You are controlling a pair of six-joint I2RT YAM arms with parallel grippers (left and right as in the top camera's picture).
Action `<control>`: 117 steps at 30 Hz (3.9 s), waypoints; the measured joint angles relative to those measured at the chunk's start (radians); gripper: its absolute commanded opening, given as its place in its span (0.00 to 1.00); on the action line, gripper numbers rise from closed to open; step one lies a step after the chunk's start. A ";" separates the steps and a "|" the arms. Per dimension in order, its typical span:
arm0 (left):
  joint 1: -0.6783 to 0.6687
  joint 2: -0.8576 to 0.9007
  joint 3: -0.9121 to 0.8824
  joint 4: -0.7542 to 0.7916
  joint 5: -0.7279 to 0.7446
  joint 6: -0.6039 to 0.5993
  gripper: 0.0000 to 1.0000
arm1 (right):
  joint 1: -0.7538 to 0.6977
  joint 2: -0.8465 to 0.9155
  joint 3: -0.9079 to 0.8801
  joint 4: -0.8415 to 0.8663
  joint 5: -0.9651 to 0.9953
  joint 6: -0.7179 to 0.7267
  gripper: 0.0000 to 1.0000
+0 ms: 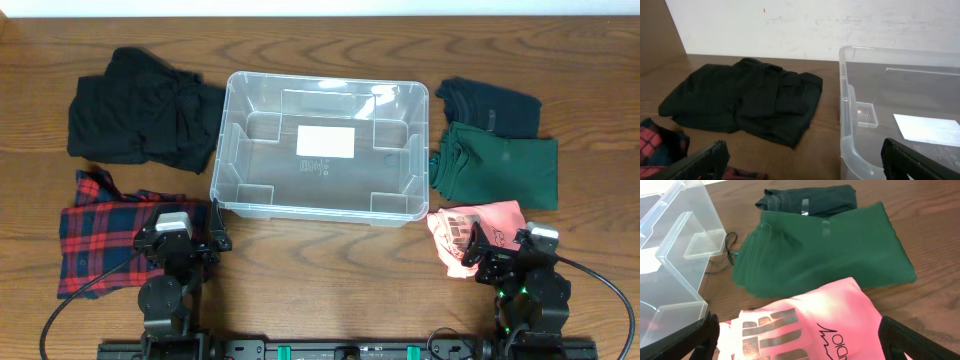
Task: Pack container
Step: 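Raise the left gripper from rest toward the black garment, then grasp the folded black garment with the left gripper and lift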
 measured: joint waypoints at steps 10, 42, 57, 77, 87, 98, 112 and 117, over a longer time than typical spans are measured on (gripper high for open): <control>0.000 0.000 0.000 0.000 0.000 0.000 0.98 | 0.000 0.000 0.000 0.000 0.000 0.000 0.99; 0.000 0.000 0.000 0.000 0.000 0.000 0.98 | 0.000 0.000 0.000 0.000 0.000 0.000 0.99; 0.000 0.000 0.000 0.000 0.000 0.000 0.98 | 0.000 0.000 0.000 0.000 0.000 0.000 0.99; 0.000 0.000 0.000 0.003 0.032 -0.097 0.98 | 0.000 0.000 0.000 0.000 0.000 0.000 0.99; 0.000 0.124 0.269 -0.127 0.020 -0.307 0.98 | 0.000 0.000 0.000 0.000 0.000 0.000 0.99; 0.090 0.863 1.004 -0.557 -0.010 -0.327 0.98 | 0.000 0.000 0.000 0.000 0.000 0.000 0.99; 0.437 1.276 1.403 -0.629 0.152 -0.288 0.98 | 0.000 0.000 0.000 0.000 0.000 0.000 0.99; 0.655 1.431 1.403 -0.630 0.333 -0.288 0.98 | 0.000 0.000 0.000 0.001 0.000 0.000 0.99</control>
